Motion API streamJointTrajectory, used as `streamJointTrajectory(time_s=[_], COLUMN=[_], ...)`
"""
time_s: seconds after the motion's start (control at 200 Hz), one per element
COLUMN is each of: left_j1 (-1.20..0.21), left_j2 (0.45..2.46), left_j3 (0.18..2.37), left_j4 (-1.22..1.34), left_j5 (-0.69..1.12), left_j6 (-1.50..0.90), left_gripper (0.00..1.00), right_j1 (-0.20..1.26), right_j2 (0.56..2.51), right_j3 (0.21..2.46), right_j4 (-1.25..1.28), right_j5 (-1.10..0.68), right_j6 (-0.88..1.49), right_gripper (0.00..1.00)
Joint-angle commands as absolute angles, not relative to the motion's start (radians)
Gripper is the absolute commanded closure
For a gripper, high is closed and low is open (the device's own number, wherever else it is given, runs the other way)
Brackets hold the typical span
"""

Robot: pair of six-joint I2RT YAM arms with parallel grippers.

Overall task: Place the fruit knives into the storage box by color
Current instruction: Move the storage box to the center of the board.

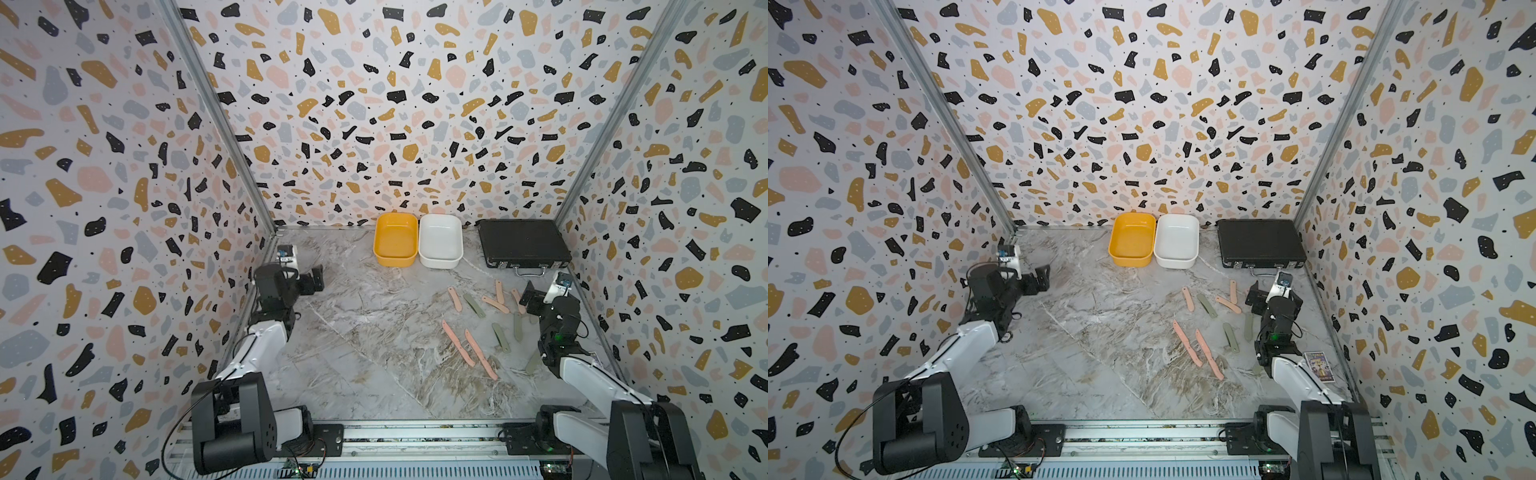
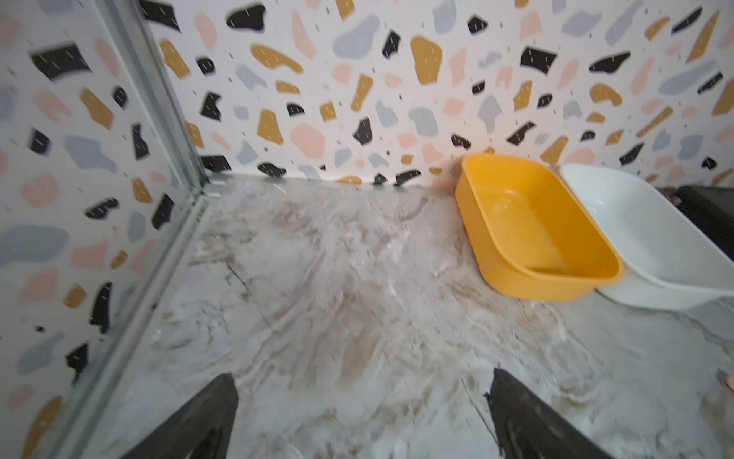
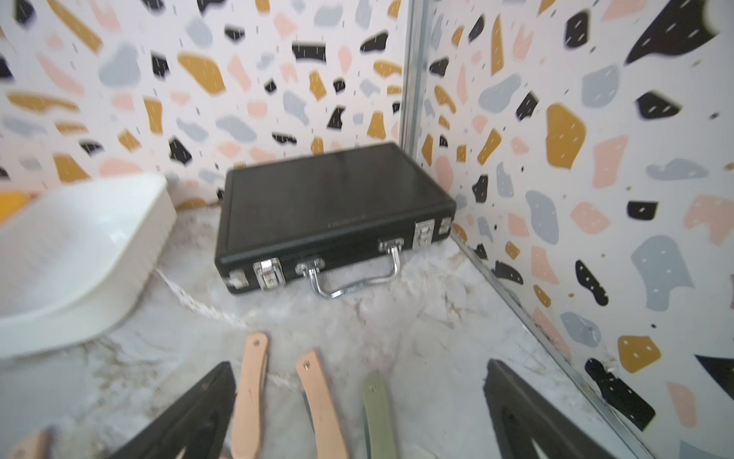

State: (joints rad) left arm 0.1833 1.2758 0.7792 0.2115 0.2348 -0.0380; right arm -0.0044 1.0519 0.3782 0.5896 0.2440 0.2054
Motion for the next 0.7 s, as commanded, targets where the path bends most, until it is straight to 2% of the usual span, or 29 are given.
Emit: streamJointTrajectory(time_s=[0.0,0.065,0.14,0.22,0.315,0.521,0.691], left_j1=[0.193,0.195,0.202,0.208,0.209,0.212,0.21], left_j2=[1.3,1.309,1.321,1.325,1.326,1.401,1.537], left_j3=[0.894,0.946,1.006,1.055,1.093,1.213,1.377], left_j4=[-0.116,-0.174,-0.266,-0.318,-0.341,-0.427,-0.526], left_j5=[0.17,0.199,0.25,0.314,0.376,0.539,0.651], left_j6=[-0.017,0.005,0.017,0.02,0.01,-0.02,0.002], left_gripper=[0.01,0.01,0.01,0.01,0.01,0.01,0.0], right_j1=[0.0,0.0,-0.001,-0.001,0.001,0.065,0.105], right_j2=[0.995,1.017,1.027,1.084,1.199,1.346,1.505], right_j3=[0.499,0.516,0.556,0.614,0.767,1.009,1.234], right_j4=[0.377,0.411,0.324,0.305,0.139,-0.121,-0.321], right_j5=[0.098,0.019,-0.005,-0.142,-0.223,-0.177,-0.132], right_j6=[0.356,0.423,0.556,0.57,0.574,0.504,0.459], right_gripper=[0.0,0.0,0.0,0.0,0.0,0.0,0.07])
